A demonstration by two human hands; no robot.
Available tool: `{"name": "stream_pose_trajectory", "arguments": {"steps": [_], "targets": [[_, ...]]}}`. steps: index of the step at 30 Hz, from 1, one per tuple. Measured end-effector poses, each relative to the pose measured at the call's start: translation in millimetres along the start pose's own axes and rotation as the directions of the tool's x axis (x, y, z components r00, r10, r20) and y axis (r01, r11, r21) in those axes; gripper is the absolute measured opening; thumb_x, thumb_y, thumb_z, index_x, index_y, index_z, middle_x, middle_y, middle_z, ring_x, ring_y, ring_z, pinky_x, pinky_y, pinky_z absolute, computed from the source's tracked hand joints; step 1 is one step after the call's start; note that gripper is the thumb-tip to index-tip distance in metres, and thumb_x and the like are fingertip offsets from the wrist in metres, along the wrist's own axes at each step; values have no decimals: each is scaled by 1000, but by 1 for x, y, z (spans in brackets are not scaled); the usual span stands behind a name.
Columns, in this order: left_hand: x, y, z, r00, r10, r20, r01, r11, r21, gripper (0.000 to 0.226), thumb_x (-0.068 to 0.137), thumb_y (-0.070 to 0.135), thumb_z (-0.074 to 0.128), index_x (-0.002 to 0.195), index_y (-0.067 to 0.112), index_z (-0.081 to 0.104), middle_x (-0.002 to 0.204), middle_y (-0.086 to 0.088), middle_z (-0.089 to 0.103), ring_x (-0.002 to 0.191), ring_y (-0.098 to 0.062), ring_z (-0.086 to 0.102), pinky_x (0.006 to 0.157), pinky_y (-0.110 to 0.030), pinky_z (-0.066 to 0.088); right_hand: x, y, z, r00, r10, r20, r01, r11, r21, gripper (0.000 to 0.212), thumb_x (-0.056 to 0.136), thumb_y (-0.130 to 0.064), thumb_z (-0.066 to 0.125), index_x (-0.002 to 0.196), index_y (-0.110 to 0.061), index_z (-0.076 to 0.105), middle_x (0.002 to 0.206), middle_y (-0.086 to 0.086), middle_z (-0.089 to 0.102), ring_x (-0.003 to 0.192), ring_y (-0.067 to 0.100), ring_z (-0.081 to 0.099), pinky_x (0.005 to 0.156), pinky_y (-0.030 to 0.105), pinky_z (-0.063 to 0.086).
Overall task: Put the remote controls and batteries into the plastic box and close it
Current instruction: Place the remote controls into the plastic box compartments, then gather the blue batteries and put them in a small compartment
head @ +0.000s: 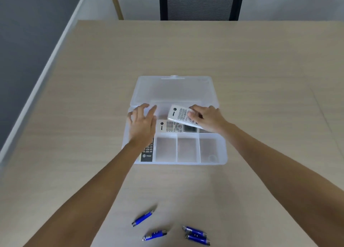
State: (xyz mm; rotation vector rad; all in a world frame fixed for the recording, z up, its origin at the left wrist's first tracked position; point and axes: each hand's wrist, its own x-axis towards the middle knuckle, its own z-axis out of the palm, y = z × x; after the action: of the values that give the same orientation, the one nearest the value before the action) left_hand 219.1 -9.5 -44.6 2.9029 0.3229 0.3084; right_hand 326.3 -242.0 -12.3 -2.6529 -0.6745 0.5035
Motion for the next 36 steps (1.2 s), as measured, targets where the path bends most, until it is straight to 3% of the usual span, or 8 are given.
{"name": "stream_pose_trajectory", "arguments": {"steps": [3,9,15,17,20,23,27,36], "targets": [[-28,-22,-6,956,-290,36,290,957,-3,46,97,25,42,143,22,41,147,-8,40,128,-32,44,106,-53,30,14,-18,18,987,-75,140,88,992,-92,41,94,-58,33,116,-33,55,104,0,72,108,33,50,97,45,31],[-29,-33,-5,933,-337,127,360,872,-331,72,83,-21,32,148,10,34,159,-9,25,142,-29,33,115,-36,31,17,-30,43,989,-61,136,79,988,-134,47,91,-61,36,125,-32,52,117,11,46,116,33,39,100,44,32],[-33,-27,-25,927,-362,95,365,819,-442,62,90,-15,32,147,7,33,158,-16,23,145,-31,28,118,-38,29,-11,-58,44,972,-73,225,112,979,-168,69,96,-56,25,154,-25,5,163,15,5,151,32,-4,120,52,3],[-48,-23,-35,945,-326,-22,279,839,-467,52,93,-6,39,144,4,38,152,-21,27,139,-36,32,114,-45,33,-44,-69,39,983,-181,43,185,972,-146,64,98,-45,37,153,-16,19,157,19,23,147,35,17,117,51,18],[-102,-17,-43,984,45,-174,-107,924,-367,31,92,5,51,122,3,58,123,-17,53,114,-31,53,98,-40,46,-119,-66,49,938,-321,-129,329,944,42,29,95,-21,50,118,-6,59,104,14,63,92,31,60,81,39,49],[-184,-15,-40,933,350,88,-295,879,-374,24,91,25,53,107,13,66,104,-5,62,93,-22,63,78,-34,55,-201,-42,81,953,-235,189,211,968,139,18,91,-19,45,91,-9,60,88,8,61,74,20,53,69,27,40],[-253,-29,-23,826,196,528,-64,964,-258,40,86,43,59,117,18,58,121,-2,50,108,-22,52,91,-33,49,-256,-26,121,942,-84,326,50,993,110,20,90,-29,53,92,-11,62,77,-11,44,76,16,49,71,21,35],[-263,3,-41,805,71,589,111,957,-267,20,100,33,38,100,13,38,83,-5,54,74,-29,52,60,-33,39,-266,-52,135,950,-17,312,72,984,-165,30,96,-24,45,117,-3,50,121,12,52,114,27,50,89,35,45]]}}
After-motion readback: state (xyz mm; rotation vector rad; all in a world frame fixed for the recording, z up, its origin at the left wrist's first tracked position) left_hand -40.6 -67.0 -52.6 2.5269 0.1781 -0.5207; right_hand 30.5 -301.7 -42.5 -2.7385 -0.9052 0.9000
